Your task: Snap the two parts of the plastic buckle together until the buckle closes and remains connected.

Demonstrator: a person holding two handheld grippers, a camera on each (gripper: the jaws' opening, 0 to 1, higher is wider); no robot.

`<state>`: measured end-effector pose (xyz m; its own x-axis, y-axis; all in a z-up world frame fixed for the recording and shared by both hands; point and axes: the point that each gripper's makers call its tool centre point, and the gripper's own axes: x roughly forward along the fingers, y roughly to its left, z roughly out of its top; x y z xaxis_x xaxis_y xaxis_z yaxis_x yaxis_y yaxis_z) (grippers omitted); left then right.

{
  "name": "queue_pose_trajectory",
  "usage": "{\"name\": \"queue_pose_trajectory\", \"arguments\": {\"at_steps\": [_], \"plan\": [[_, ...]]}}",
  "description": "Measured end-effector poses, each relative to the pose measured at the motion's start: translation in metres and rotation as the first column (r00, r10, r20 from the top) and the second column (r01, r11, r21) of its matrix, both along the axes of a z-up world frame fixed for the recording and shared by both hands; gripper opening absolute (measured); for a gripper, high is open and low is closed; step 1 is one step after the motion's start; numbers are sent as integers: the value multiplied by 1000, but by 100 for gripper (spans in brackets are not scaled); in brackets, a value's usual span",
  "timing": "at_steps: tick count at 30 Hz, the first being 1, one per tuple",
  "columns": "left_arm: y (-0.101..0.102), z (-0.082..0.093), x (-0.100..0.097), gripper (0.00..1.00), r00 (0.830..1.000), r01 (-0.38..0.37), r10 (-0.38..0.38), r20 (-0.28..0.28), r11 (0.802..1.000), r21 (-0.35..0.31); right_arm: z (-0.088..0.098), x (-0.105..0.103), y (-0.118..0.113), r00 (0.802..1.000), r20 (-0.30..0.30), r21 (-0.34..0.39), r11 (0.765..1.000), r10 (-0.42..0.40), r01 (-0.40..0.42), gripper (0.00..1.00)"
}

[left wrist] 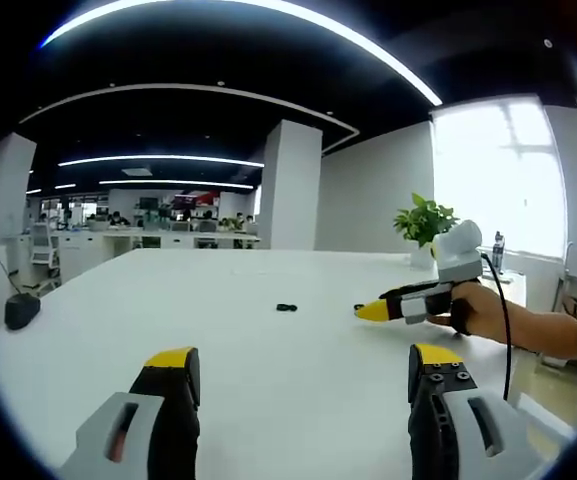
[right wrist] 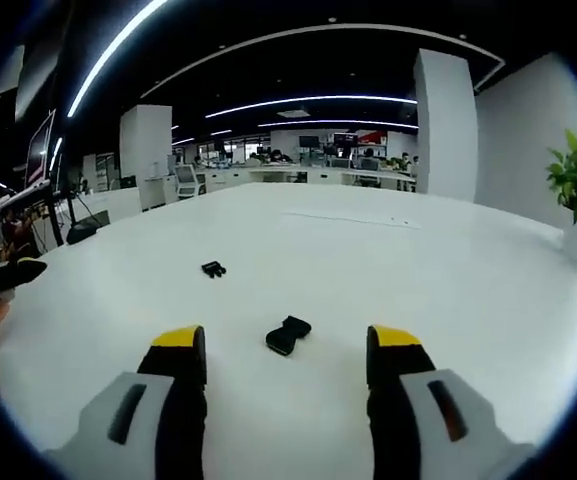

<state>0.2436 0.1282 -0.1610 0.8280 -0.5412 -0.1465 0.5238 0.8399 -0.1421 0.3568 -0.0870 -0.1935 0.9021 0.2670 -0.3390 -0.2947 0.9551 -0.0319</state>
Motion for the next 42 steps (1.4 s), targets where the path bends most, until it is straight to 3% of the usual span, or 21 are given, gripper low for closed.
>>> {"name": "queue_pose_trajectory", "arguments": {"at_steps": [8, 13, 20, 36, 42], "plan": [[-4, -1, 0, 87, 1000, 12, -12, -4, 1000, 6, -2, 0, 1, 1000, -9, -7, 1000, -13, 13, 52], [-5, 0, -1, 87, 1000, 13, -13, -2, 1000, 3, -10, 1, 2, 999, -40, -55, 998, -15, 13, 48], [-3, 0, 0, 87, 1000, 8, -8, -3, 1000, -6, -10, 4, 0, 999, -50, -37, 999, -17, 15, 41], [-2, 1, 0, 87, 1000, 9, -9, 0, 1000, -17, -12, 3, 4, 999, -38, -44, 999, -9, 8, 13], [-2, 1, 0, 87, 1000, 9, -9, 1, 1000, -20, -13, -5, 9, 999, -35, -34, 999, 23, -24, 12]]}}
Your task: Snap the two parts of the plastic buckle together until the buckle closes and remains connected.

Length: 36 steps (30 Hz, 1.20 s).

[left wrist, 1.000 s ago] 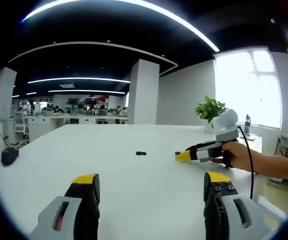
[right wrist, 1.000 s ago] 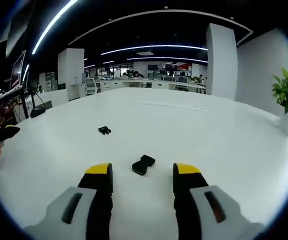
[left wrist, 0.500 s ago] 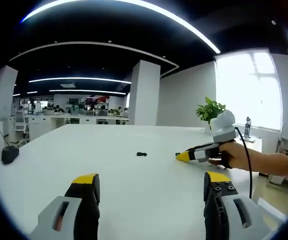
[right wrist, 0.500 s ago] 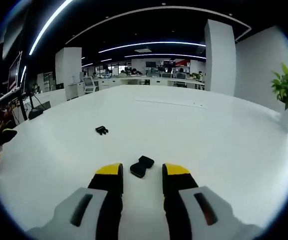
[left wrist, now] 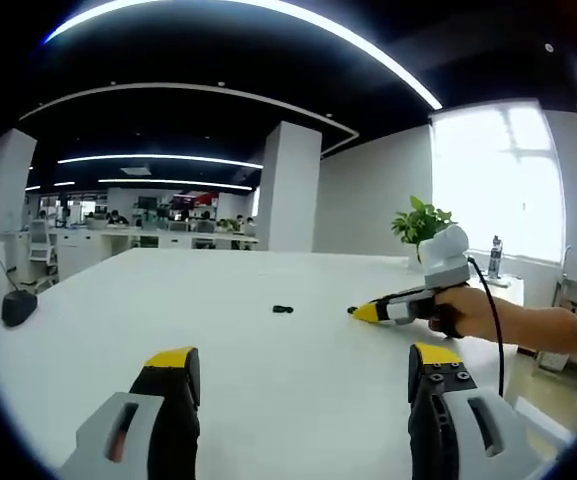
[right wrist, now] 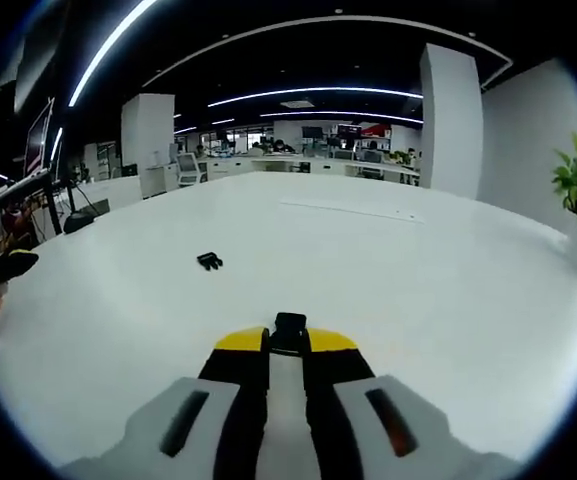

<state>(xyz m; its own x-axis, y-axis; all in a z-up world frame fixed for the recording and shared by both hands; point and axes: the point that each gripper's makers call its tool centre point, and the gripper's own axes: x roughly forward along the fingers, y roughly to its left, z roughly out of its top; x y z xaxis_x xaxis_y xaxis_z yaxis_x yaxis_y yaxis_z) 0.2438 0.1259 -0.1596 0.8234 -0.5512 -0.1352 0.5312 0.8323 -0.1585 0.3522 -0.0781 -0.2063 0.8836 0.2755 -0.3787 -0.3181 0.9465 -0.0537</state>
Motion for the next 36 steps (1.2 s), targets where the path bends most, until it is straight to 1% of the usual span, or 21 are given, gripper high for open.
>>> {"name": "queue_pose_trajectory", "arguments": {"at_steps": [4, 8, 10, 11, 12, 13, 16, 17, 19, 20, 21, 23, 24, 25, 26, 28, 29, 30, 31, 33, 36], "plan": [[0, 0, 1, 87, 1000, 0, 0, -1, 1000, 2, 1, -1, 1, 999, -1, 20, 999, 36, -36, 12], [-3, 2, 0, 87, 1000, 4, -4, 4, 1000, 11, 4, -8, 0, 998, 21, 15, 998, 63, -63, 12], [-5, 3, 0, 87, 1000, 8, -8, 6, 1000, 9, 5, -5, -4, 997, 21, 25, 997, 69, -69, 12], [-7, 4, 0, 87, 1000, 7, -7, 7, 1000, 4, 9, -6, -5, 996, 39, 29, 996, 79, -80, 12], [-7, 5, 0, 87, 1000, 5, -5, 10, 1000, 1, 10, -7, -9, 996, 53, 10, 997, 75, -76, 12], [-9, 7, 0, 87, 1000, 5, -5, 17, 1000, -4, 10, -8, -10, 995, 53, -4, 997, 83, -83, 12], [-13, 10, -1, 87, 1000, 12, -12, 24, 1000, -3, 9, -13, -11, 993, 38, 19, 994, 111, -112, 12], [-14, 10, -1, 87, 1000, 13, -13, 25, 1000, -1, 8, -11, -13, 986, 19, 31, 986, 163, -163, 12], [-15, 9, -1, 87, 1000, 16, -16, 24, 1000, 5, 7, -13, -10, 980, 5, 60, 979, 197, -197, 12], [-16, 8, -1, 87, 1000, 19, -19, 22, 1000, 7, 5, -16, -5, 969, -27, 107, 964, 247, -243, 12], [-16, 7, -1, 87, 1000, 20, -21, 20, 1000, 8, 4, -15, -4, 961, -43, 122, 956, 273, -266, 12], [-16, 7, -1, 87, 1000, 20, -20, 19, 1000, 8, 9, -9, -5, 952, -12, 156, 941, 305, -299, 12], [-16, 7, -1, 87, 1000, 19, -19, 19, 1000, 8, 8, -11, -2, 938, -17, 154, 928, 345, -339, 12], [-15, 7, -1, 87, 1000, 17, -17, 19, 1000, 6, 6, -12, -3, 929, -50, 181, 918, 366, -352, 12], [-15, 7, -1, 87, 1000, 16, -16, 20, 1000, 6, 7, -8, -7, 939, -43, 209, 922, 342, -326, 12], [-14, 7, -1, 87, 1000, 14, -14, 19, 1000, 10, 8, -7, -6, 923, -36, 211, 905, 384, -369, 12], [-13, 6, -1, 87, 1000, 13, -13, 19, 1000, 10, 8, -7, -6, 922, -37, 211, 905, 385, -370, 12], [-13, 6, 0, 87, 1000, 13, -13, 18, 1000, 10, 7, -9, -3, 912, -37, 190, 898, 410, -396, 12], [-14, 6, 0, 87, 1000, 15, -15, 16, 1000, 10, 7, -9, -3, 906, -36, 174, 895, 422, -410, 12], [-14, 5, 0, 87, 1000, 16, -17, 15, 1000, 10, 7, -6, -2, 904, -36, 142, 897, 427, -418, 12], [-14, 5, -1, 87, 1000, 16, -16, 14, 1000, 14, 6, -3, -1, 892, -41, 107, 889, 451, -445, 12]]}}
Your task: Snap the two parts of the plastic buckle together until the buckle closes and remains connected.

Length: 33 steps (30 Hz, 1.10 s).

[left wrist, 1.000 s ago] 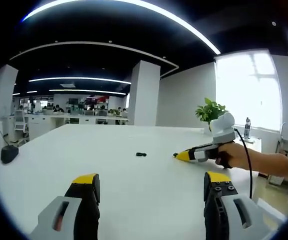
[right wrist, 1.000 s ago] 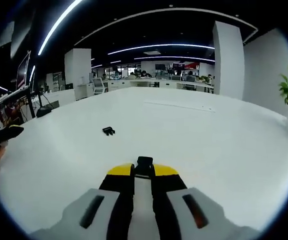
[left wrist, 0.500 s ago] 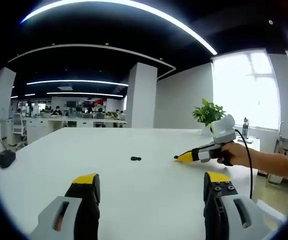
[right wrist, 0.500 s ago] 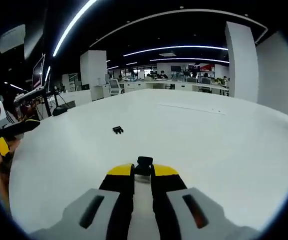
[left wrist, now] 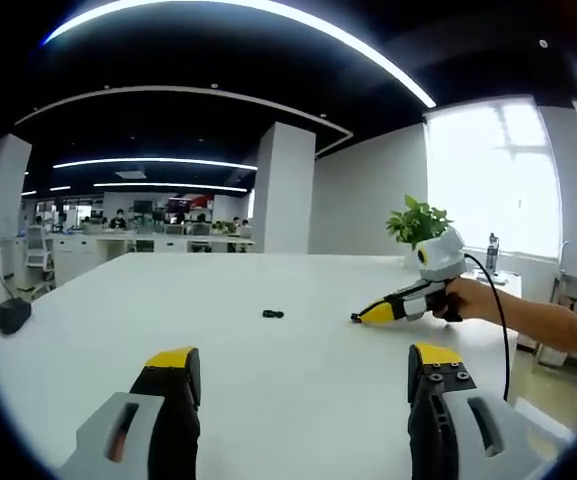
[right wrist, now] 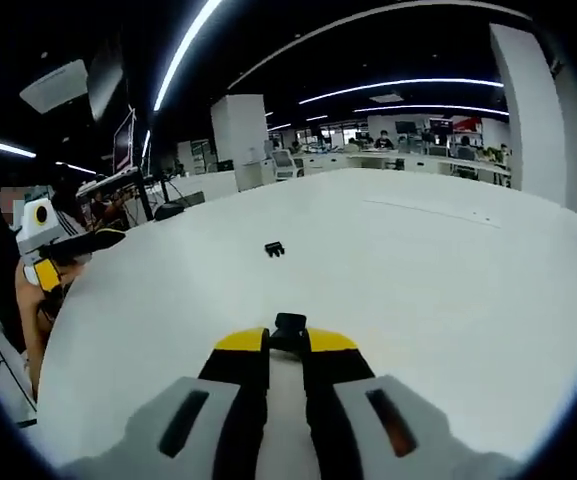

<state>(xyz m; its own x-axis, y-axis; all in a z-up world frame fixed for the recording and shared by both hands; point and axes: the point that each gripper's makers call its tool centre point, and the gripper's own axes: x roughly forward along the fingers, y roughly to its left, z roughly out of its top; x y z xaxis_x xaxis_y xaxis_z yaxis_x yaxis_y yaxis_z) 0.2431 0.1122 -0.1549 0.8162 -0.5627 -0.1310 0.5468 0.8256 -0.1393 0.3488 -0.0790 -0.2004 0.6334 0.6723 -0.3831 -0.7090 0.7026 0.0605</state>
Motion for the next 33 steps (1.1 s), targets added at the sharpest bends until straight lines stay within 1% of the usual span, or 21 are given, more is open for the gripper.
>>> {"name": "queue_pose_trajectory", "arguments": {"at_steps": [1, 2, 3, 4, 6, 8, 10, 15, 18, 21, 22, 23, 24, 27, 30, 33], "plan": [[1, 0, 0, 87, 1000, -3, 3, 1, 1000, 2, 0, 0, 1, 1000, 0, -3, 1000, 13, -13, 12], [2, 0, 0, 87, 1000, -7, 7, 2, 1000, 3, 0, -1, 4, 999, 2, -6, 999, 46, -46, 12], [3, 0, 0, 87, 1000, -10, 10, 3, 1000, 5, 1, 0, 4, 999, 2, 3, 999, 49, -49, 12], [3, 0, 0, 87, 1000, -12, 12, 2, 1000, 5, 1, -1, 6, 997, 1, 4, 997, 71, -71, 12], [5, -1, 1, 87, 1000, -15, 15, 0, 1000, 4, 1, -5, 11, 992, -5, -4, 992, 128, -128, 12], [7, -3, 1, 87, 1000, -14, 14, -5, 1000, 11, 0, -8, 13, 986, -11, -11, 986, 165, -165, 12], [9, -5, 2, 87, 1000, -18, 18, -12, 1000, 18, -1, -8, 13, 985, -5, -22, 985, 173, -173, 12], [13, -5, 2, 87, 999, -30, 30, -13, 999, 14, -4, -9, 13, 974, 10, -88, 970, 227, -225, 12], [13, -4, 2, 87, 999, -33, 33, -10, 999, 14, -4, -7, 11, 970, 29, -132, 962, 243, -238, 12], [12, -3, 1, 87, 1000, -29, 29, -7, 999, 13, -4, -5, 11, 968, 47, -145, 961, 245, -236, 13], [12, -4, 1, 87, 1000, -29, 29, -7, 999, 14, -4, -5, 11, 965, 63, -149, 959, 254, -242, 16], [12, -4, 1, 87, 1000, -28, 28, -8, 999, 15, -3, -5, 12, 961, 84, -155, 956, 263, -248, 20], [12, -4, 1, 87, 1000, -27, 27, -8, 999, 17, -3, -5, 12, 961, 90, -156, 957, 261, -245, 26], [13, -5, 2, 87, 1000, -29, 29, -11, 999, 23, 1, -5, 11, 957, 115, -156, 956, 267, -248, 35], [13, -5, 2, 87, 999, -30, 31, -11, 999, 22, 8, -5, 10, 962, 134, -118, 968, 236, -221, 39], [13, -4, 2, 87, 999, -31, 31, -9, 999, 21, 15, -9, 12, 963, 164, -74, 976, 214, -204, 41]]}}
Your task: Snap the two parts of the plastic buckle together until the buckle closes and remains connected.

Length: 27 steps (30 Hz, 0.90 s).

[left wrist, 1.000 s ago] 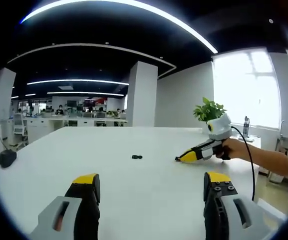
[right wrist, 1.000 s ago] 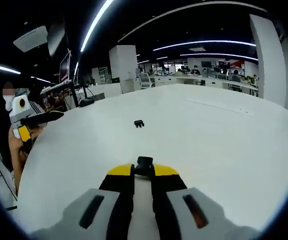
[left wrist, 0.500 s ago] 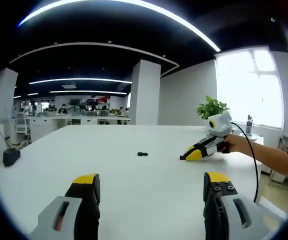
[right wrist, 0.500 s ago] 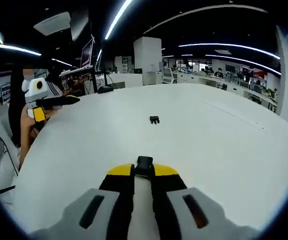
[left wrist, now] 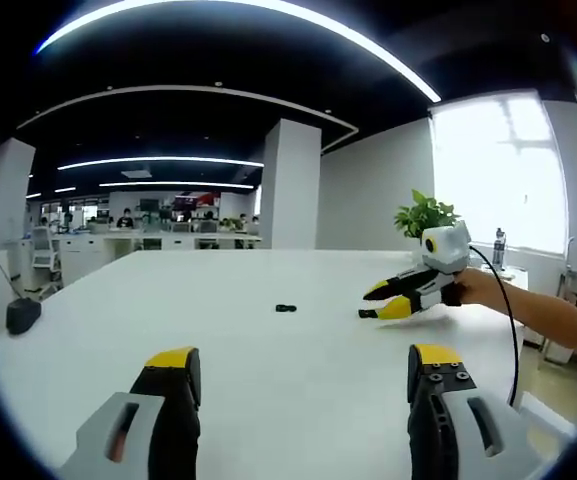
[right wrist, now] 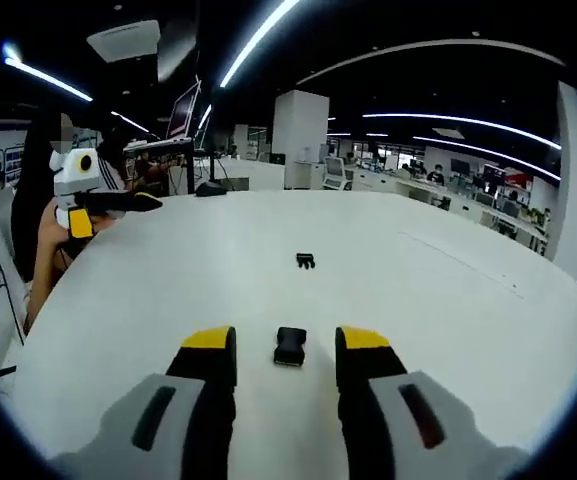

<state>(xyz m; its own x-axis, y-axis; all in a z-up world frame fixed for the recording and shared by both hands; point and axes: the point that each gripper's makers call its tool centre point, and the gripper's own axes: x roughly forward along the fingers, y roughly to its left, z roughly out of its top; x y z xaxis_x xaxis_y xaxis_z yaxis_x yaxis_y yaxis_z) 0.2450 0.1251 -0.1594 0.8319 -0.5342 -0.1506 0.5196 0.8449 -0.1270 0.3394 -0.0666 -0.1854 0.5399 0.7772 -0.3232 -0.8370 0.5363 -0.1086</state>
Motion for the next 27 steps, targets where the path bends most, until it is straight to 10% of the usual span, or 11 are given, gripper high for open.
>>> {"name": "queue_pose_trajectory", "arguments": {"at_steps": [10, 27], "plan": [[-5, 2, 0, 87, 1000, 12, -12, 4, 1000, 6, 7, 0, -5, 988, -60, 138, 980, -139, 146, 46], [-9, 1, -1, 87, 1000, 23, -23, 5, 1000, 9, -4, 0, -6, 980, -30, 48, 979, -197, 198, 28]]}}
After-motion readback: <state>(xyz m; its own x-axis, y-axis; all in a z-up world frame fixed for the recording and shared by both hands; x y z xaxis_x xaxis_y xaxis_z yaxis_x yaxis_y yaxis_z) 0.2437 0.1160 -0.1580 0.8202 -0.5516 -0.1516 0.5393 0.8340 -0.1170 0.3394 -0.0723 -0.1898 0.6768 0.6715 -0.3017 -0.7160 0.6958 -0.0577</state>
